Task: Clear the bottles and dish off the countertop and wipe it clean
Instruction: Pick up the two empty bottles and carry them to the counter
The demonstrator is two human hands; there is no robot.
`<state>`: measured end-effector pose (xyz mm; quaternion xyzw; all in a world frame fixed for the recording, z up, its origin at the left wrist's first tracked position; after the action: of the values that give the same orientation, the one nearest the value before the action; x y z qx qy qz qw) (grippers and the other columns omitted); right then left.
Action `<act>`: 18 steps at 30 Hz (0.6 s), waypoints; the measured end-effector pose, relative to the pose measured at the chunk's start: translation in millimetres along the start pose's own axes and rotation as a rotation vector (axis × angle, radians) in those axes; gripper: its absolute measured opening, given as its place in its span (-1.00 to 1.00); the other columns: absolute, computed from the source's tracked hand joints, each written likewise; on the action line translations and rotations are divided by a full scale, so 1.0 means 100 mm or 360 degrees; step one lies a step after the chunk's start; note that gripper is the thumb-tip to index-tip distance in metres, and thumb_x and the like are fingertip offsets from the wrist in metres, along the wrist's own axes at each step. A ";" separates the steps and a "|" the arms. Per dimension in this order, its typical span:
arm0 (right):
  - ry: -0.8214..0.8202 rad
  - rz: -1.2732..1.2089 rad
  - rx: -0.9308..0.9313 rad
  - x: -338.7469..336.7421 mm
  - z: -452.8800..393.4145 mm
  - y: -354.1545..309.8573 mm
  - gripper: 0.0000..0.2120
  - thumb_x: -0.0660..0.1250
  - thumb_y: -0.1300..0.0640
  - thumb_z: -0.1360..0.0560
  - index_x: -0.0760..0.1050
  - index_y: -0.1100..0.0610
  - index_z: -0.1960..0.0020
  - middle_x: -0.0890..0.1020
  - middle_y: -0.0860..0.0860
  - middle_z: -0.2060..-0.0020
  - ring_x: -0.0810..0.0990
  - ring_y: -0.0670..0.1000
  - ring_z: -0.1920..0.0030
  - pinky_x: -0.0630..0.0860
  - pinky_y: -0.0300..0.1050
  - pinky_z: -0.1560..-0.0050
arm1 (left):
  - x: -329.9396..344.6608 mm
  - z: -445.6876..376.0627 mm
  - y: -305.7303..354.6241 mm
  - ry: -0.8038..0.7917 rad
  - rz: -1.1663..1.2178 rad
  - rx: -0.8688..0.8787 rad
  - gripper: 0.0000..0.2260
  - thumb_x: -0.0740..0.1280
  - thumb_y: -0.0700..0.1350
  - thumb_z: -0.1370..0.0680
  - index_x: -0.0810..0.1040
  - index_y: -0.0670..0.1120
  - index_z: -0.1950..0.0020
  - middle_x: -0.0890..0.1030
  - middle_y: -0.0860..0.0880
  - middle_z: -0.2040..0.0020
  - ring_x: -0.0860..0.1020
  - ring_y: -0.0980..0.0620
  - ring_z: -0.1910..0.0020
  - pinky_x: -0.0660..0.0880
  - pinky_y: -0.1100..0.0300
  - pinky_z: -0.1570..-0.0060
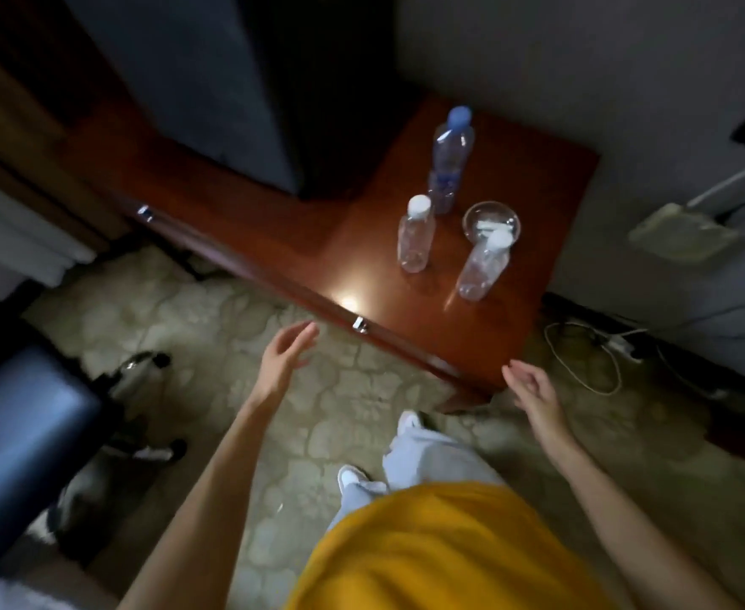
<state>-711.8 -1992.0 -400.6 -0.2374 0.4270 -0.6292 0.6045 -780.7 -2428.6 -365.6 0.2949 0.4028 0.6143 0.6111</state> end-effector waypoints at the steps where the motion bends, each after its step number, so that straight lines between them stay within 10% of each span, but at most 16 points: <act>1: 0.0070 -0.0066 -0.0080 0.02 -0.07 -0.18 -0.43 0.51 -0.26 -0.45 0.51 -0.06 -0.37 0.63 -0.07 -0.27 0.58 -0.09 -0.31 0.50 -0.04 -0.32 | 0.15 -0.18 0.24 -0.0029 -0.0004 0.0117 -0.55 0.50 0.12 -0.52 0.61 -0.04 -0.34 0.70 -0.04 -0.22 0.65 0.02 -0.22 0.56 0.13 -0.13; 6: 0.0282 -0.0152 -0.0338 0.15 -0.57 -0.93 -0.11 0.64 -0.08 -0.32 0.32 0.02 -0.53 0.48 -0.10 -0.41 0.48 -0.16 -0.38 0.47 -0.12 -0.28 | 0.88 -0.94 1.02 -0.0223 -0.0127 0.0446 -0.17 0.65 0.07 -0.30 0.43 -0.06 -0.51 0.55 0.02 -0.37 0.58 0.23 -0.22 0.57 0.40 0.10; 10: 0.0253 -0.0090 -0.0421 0.34 -0.95 -1.19 0.16 0.74 -0.08 -0.10 0.23 0.01 -0.56 0.39 -0.12 -0.50 0.38 -0.16 -0.48 0.40 -0.12 -0.37 | 1.35 -1.36 1.26 -0.0403 -0.0426 0.0591 0.10 0.73 0.18 -0.12 0.34 0.02 -0.58 0.41 0.06 -0.52 0.46 0.14 -0.43 0.47 0.31 -0.23; 16: 0.0244 -0.0189 -0.0471 0.66 -1.26 -1.36 -0.07 0.77 -0.11 -0.06 0.48 0.01 -0.35 0.61 -0.03 -0.30 0.57 -0.01 -0.34 0.49 0.13 -0.41 | 1.80 -1.72 1.17 -0.0655 -0.0549 0.0417 -0.24 0.78 -0.06 -0.16 0.56 0.01 -0.30 0.71 -0.13 -0.17 0.68 -0.21 -0.18 0.62 -0.22 -0.19; 18: 0.0250 -0.0250 -0.0368 0.69 -1.27 -1.43 -0.19 0.76 -0.06 -0.11 0.50 0.01 -0.27 0.67 -0.01 -0.16 0.64 0.00 -0.21 0.57 0.10 -0.31 | 1.87 -1.74 1.22 -0.0708 -0.0527 0.0340 -0.35 0.75 -0.08 -0.24 0.59 -0.08 -0.25 0.73 -0.11 -0.11 0.71 -0.16 -0.12 0.69 -0.07 -0.06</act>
<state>-905.5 -2040.6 -364.5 -0.2883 0.5227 -0.6377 0.4869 -1006.5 -2258.0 -372.7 0.4152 0.3640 0.3806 0.7418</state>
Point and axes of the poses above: each hand's wrist, its own z-axis away from the middle knuckle, its own x-axis out of the palm, y = z × x, the point moved 5 cm from there along -z, towards the middle knuckle
